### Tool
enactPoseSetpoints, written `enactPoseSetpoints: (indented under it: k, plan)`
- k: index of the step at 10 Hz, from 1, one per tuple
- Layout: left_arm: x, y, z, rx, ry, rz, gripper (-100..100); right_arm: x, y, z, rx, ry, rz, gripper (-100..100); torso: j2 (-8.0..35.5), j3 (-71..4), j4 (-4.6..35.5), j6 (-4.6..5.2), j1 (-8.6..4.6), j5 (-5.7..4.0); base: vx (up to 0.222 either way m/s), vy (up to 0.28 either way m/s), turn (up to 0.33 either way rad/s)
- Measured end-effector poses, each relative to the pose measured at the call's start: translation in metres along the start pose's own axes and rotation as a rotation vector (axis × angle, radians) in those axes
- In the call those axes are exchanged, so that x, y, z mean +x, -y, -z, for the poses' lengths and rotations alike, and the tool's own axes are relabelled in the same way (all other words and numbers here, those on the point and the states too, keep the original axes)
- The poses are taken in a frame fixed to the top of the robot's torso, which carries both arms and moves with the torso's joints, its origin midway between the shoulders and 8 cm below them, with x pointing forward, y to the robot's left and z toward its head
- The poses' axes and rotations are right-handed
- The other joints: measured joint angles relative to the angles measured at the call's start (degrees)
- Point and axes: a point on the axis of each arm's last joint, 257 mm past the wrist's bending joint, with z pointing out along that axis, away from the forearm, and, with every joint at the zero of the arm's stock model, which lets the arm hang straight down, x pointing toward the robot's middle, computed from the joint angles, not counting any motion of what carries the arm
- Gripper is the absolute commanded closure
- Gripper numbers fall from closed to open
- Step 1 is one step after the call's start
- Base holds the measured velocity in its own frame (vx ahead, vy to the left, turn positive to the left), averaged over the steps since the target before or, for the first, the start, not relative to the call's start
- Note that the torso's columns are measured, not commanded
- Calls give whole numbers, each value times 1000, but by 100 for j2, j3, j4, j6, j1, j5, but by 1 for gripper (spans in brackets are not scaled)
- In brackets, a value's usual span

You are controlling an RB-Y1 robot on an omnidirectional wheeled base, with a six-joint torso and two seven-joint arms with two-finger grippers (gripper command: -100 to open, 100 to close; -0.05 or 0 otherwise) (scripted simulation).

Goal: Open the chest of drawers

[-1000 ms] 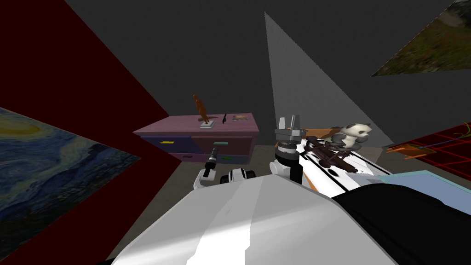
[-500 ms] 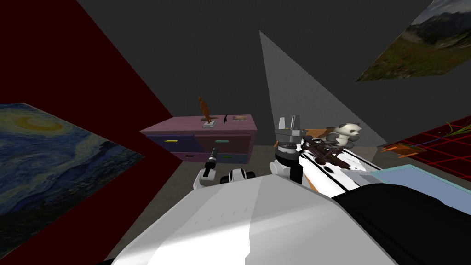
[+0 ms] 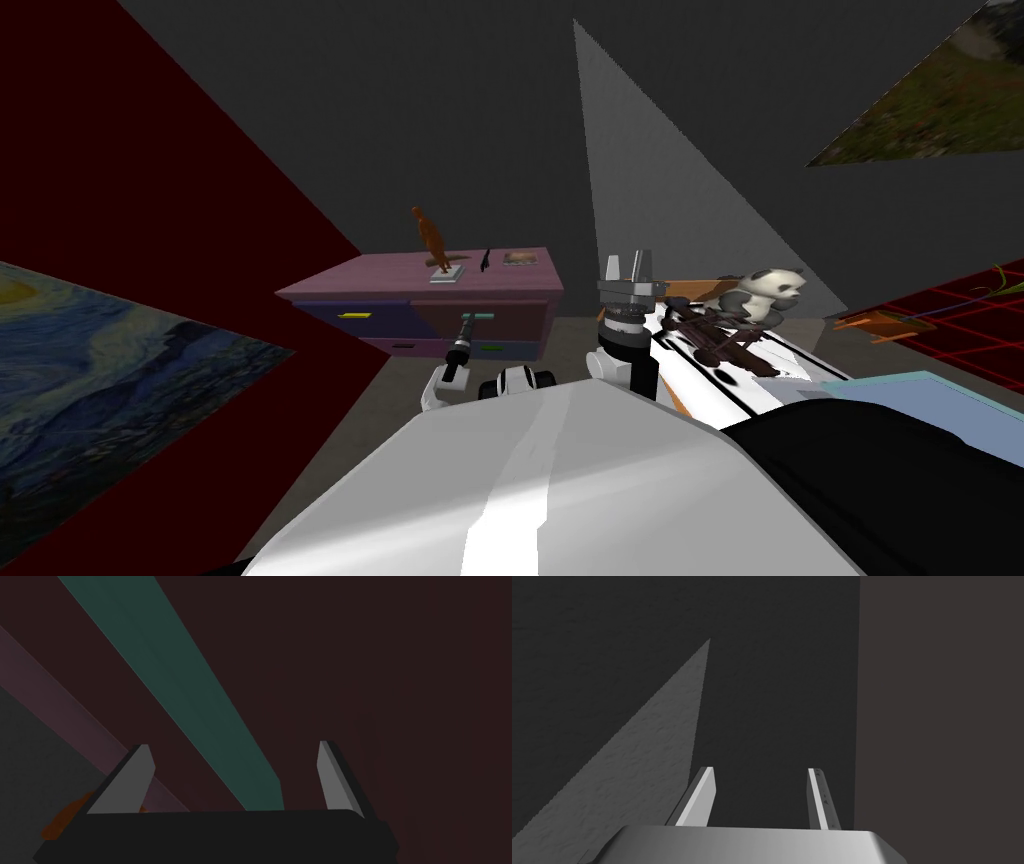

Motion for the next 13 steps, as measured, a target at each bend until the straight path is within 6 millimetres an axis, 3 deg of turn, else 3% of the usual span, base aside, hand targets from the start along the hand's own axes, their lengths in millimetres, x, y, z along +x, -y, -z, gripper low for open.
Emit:
enactPoseSetpoints:
  k: [10,11,13]
  plan:
    - [7,1,13,-9,-21,4,100,0,0,0,0,0,0,0,-34,-21,-12,-2,1,-3,-157,33,16]
    - [9,-2,14,-15,-24,6,-100,0,0,0,0,0,0,0,-68,-40,-9,-3,-8,-8,-50,11,-29]
    - [2,11,8,-13,-20,5,-100,0,0,0,0,0,0,0,-66,-42,-17,-1,-11,-5,-41,12,-22]
